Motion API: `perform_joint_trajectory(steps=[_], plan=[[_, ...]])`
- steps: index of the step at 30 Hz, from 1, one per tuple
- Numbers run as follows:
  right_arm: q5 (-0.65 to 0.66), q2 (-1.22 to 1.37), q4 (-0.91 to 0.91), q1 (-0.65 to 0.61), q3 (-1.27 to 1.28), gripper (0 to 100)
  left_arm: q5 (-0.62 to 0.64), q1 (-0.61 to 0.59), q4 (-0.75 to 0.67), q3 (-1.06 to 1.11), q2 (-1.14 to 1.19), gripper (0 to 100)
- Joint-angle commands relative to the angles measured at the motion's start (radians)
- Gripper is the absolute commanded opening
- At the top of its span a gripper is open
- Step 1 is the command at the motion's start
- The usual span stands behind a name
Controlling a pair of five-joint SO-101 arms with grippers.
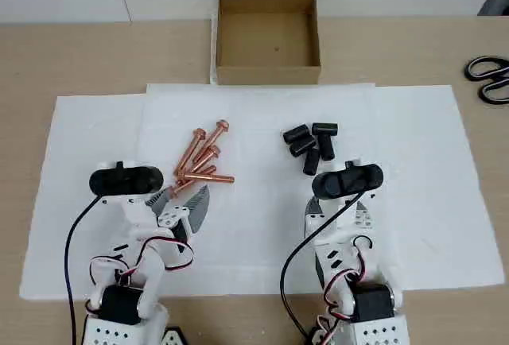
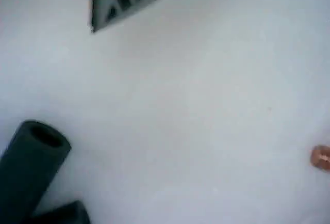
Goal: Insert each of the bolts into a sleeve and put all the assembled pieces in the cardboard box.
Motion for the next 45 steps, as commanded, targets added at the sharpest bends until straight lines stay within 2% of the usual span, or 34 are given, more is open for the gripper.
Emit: perform_joint_trajectory(steps=[1,29,34,40,45], plan=[[-0.006,-0.01,0.004,0.007,0.009,21.7,-0.006,-0.002,0.005,-0.007,-0.015,25],[-0.011,-0.01,-0.038,-0.004,0.009,21.7,-0.005,0.018,-0.015,-0.007,-0.015,25],[-0.002,-0.01,-0.002,0.074,-0.018,21.7,-0.009,0.012,0.005,-0.013,-0.014,25],[-0.002,0.001,0.027,0.268,-0.298,21.7,-0.141,-0.14,0.127,-0.191,-0.014,25],[0.086,0.007,0.061,0.312,-0.489,21.7,-0.215,-0.293,0.15,-0.351,0.028,25]])
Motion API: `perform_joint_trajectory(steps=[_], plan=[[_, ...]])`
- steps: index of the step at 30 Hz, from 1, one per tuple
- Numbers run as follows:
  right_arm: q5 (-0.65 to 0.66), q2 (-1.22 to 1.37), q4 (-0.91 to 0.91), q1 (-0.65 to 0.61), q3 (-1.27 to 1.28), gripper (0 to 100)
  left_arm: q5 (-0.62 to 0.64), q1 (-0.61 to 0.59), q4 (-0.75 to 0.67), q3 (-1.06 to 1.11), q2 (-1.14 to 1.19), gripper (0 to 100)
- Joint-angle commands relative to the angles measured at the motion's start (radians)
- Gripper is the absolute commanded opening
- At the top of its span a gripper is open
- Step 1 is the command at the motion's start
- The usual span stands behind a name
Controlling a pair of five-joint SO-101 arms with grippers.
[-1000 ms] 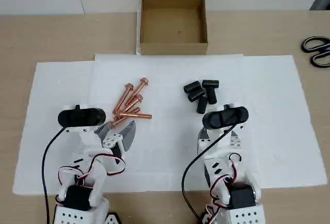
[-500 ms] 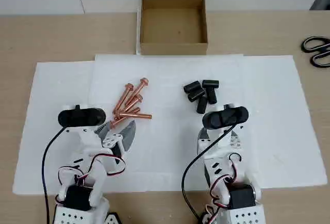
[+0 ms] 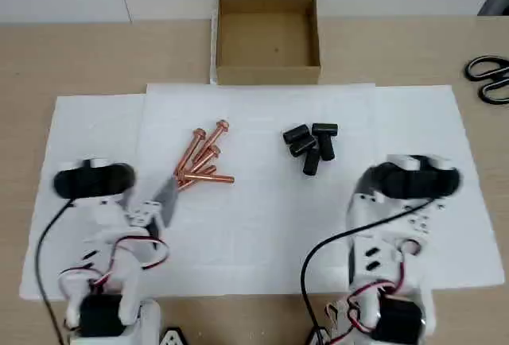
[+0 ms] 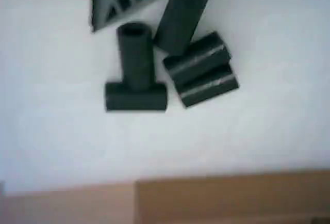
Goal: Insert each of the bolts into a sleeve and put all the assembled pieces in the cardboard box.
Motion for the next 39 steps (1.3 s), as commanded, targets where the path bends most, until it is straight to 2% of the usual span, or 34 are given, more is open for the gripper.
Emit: perform_joint_trajectory(steps=[1,4,8,11,15,18,25,32,39], plan=[[0.066,0.018,0.021,0.018,-0.173,21.7,-0.044,-0.072,0.005,-0.154,0.061,25],[0.075,0.124,0.031,0.018,-0.302,21.7,-0.049,-0.078,0.006,-0.295,0.232,25],[0.069,0.438,0.107,0.015,-0.531,21.7,-0.049,-0.075,0.031,-0.504,0.562,25],[0.069,0.751,0.272,0.01,-0.752,21.7,-0.049,-0.075,0.104,-0.661,0.809,25],[0.069,1.175,0.599,-0.059,-1.054,21.7,-0.049,-0.074,0.21,-0.816,1.068,25],[0.064,1.438,0.72,-0.111,-1.215,21.7,-0.048,-0.074,0.227,-0.863,1.195,25],[0.012,1.727,0.727,-0.148,-1.386,21.6,-0.046,-0.074,0.226,-0.868,1.275,25],[0.009,1.886,0.723,-0.269,-1.491,21.6,-0.044,-0.08,0.226,-0.868,1.277,25],[0.006,2.052,0.611,-0.289,-1.514,21.6,-0.043,-0.078,0.226,-0.869,1.277,25]])
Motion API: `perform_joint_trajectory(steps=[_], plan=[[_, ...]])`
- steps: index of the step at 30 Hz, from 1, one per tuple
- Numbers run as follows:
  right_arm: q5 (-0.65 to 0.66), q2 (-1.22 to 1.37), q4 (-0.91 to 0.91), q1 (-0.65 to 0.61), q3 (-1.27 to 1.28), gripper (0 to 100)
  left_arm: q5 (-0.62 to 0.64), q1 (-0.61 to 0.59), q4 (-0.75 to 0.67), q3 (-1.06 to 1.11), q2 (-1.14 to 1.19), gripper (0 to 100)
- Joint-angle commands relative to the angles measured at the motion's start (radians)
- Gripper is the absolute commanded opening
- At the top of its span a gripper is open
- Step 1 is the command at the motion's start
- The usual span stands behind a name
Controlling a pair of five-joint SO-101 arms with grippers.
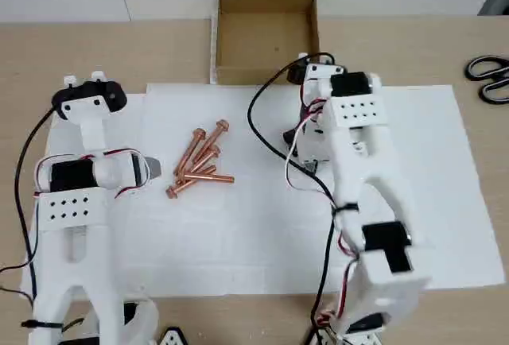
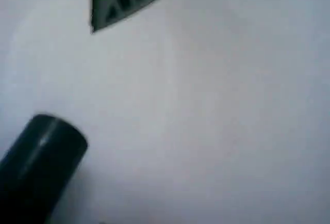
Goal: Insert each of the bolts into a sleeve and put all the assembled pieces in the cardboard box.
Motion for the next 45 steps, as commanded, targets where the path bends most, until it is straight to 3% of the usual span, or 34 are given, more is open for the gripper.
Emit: perform_joint_trajectory(steps=[1,12,18,24,45], plan=[[-0.014,0.041,-0.064,-0.01,-0.048,21.6,-0.003,-0.003,0.005,-0.045,0.0,25],[-0.133,0.125,-0.229,-0.042,-0.048,21.5,-0.003,-0.003,0.005,-0.044,0.002,25],[-0.135,0.147,-0.262,-0.097,-0.048,21.4,-0.006,-0.003,0.005,-0.044,0.002,25],[-0.135,0.183,-0.294,-0.091,-0.048,14.3,-0.009,-0.003,-0.015,-0.004,0.002,25],[-0.133,0.297,-0.349,-0.068,-0.046,14.3,-0.009,-0.002,-0.032,0.025,0.002,25]])
